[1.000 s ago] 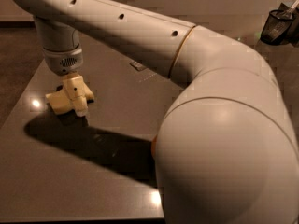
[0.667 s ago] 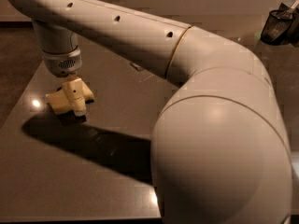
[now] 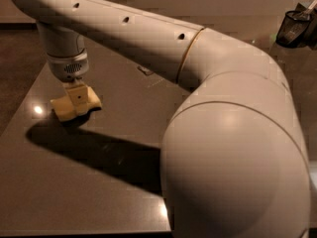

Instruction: Move sponge near orange

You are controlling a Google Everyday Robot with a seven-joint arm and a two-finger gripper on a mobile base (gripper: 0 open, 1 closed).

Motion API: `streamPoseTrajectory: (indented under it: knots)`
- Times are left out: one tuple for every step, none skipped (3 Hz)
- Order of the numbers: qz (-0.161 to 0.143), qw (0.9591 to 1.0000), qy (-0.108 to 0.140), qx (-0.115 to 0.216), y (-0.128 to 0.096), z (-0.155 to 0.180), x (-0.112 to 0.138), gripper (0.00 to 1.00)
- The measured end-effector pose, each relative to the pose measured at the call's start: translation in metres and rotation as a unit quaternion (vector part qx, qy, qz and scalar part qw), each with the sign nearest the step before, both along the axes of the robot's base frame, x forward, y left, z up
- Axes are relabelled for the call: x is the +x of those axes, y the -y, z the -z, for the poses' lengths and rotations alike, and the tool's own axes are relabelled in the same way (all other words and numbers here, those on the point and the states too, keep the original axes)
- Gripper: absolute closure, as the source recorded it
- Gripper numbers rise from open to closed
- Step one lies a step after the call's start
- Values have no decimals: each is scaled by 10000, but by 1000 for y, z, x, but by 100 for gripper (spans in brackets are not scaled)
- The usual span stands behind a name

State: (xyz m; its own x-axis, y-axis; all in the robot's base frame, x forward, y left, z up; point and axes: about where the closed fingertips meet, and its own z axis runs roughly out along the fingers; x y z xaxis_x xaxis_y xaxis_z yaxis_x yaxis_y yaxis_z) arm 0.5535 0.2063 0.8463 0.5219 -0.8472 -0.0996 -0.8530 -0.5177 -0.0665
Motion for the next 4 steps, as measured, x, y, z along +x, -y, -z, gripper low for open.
streamPoseTrajectory:
  knots:
    - [17,9999,-17,111,13,-11,0,84]
    - [30,9997,-29,237,34,-24,-1,100]
    - [56,9994,-34,332,60,-34,0,100]
    - [84,9992,-99,385,90,-41,2,100]
